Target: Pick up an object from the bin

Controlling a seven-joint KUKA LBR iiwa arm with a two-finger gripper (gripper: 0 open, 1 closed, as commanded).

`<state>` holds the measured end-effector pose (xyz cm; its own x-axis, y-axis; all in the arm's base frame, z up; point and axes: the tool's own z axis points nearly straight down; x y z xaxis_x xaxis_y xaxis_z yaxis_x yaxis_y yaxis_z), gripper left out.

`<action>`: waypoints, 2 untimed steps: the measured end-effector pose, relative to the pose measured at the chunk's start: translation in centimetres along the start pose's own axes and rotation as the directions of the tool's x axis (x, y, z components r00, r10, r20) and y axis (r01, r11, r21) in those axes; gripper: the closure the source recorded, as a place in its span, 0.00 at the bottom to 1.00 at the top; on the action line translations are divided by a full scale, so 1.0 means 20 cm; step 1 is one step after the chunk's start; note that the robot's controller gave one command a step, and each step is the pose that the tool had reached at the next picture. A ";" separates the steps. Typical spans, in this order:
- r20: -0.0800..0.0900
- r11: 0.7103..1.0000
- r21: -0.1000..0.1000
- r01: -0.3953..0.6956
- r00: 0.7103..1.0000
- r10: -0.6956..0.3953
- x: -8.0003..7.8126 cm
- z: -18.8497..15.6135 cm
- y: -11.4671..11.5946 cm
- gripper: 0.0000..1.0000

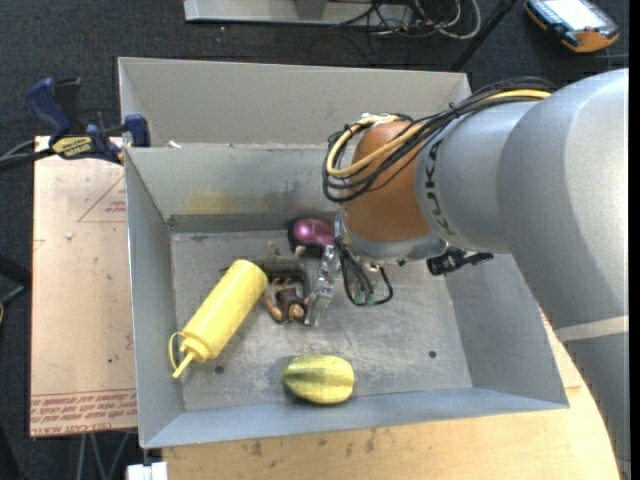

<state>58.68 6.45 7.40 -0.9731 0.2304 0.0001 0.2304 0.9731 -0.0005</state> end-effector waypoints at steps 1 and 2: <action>0.000 1.000 0.000 0.000 1.000 0.000 0.00 0.00 0.00 1.00; 0.004 0.996 -0.001 0.087 0.996 -0.087 -0.06 -0.70 -0.06 1.00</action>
Offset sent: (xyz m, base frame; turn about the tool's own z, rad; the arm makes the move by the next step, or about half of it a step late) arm 0.0081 -0.0138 0.1395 -0.0878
